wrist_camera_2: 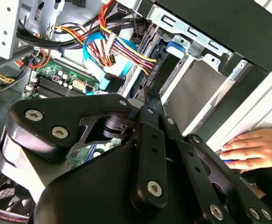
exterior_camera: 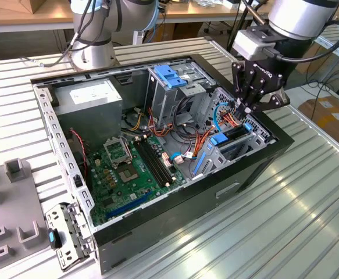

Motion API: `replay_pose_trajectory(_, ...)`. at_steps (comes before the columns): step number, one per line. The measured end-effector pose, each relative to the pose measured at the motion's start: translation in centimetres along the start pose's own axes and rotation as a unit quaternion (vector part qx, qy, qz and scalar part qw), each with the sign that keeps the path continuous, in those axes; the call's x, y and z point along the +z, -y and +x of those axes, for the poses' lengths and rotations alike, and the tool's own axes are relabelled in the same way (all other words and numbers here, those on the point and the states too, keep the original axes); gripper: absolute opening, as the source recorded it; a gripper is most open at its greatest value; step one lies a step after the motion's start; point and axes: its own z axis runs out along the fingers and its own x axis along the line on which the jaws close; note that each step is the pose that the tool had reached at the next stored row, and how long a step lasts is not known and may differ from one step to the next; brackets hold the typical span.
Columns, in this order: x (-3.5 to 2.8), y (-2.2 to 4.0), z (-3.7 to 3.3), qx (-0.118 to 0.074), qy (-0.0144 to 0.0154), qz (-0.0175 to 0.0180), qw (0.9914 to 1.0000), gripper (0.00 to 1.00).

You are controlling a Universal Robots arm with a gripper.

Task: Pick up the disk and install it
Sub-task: 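Insert the second disk wire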

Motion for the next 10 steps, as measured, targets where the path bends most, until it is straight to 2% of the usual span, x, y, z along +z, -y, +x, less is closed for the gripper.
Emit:
replay_pose_trajectory(6, -0.01, -0.61, -0.04, 0.0, 0.0, -0.0007, 1.0, 0.11)
replay_pose_trajectory(10, -0.06, -0.66, -0.35, 0.0, -0.0009, -0.0006, 1.0, 0.11)
